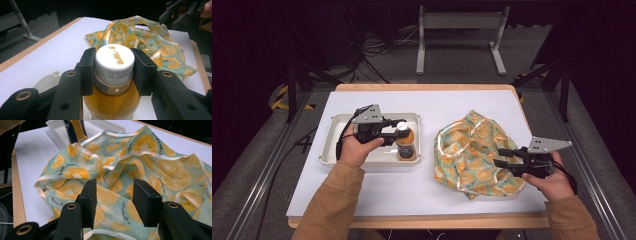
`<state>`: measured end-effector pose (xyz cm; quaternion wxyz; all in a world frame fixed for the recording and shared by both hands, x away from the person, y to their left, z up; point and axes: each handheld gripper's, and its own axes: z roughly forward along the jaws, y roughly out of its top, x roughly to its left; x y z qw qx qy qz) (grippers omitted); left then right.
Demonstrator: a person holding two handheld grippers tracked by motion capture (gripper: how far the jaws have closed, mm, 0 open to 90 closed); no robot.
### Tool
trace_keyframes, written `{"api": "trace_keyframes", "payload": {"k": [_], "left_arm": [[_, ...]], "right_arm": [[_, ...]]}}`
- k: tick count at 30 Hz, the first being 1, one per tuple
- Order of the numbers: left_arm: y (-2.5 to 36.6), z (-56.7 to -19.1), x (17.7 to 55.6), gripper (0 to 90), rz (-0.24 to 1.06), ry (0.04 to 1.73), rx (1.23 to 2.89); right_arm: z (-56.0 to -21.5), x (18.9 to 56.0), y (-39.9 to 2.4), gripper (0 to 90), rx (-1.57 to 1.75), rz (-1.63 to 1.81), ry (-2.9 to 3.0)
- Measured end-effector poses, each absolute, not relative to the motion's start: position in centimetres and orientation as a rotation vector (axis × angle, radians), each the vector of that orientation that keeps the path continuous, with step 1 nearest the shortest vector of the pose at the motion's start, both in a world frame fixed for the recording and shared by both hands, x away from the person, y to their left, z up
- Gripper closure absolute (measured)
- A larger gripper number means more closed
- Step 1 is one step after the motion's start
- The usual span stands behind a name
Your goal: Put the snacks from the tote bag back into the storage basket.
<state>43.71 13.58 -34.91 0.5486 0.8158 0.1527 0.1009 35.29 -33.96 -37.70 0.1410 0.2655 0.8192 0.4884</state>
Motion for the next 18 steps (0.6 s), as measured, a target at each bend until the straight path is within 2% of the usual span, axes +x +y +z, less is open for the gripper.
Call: {"api": "trace_keyframes", "payload": {"k": [18], "left_arm": [[13.19, -35.28, 43.58, 58.0, 0.223, 0.350, 1.943]], "right_arm": [[-37.58, 35.25, -33.85, 53.3, 0.756, 1.419, 2.367]]}}
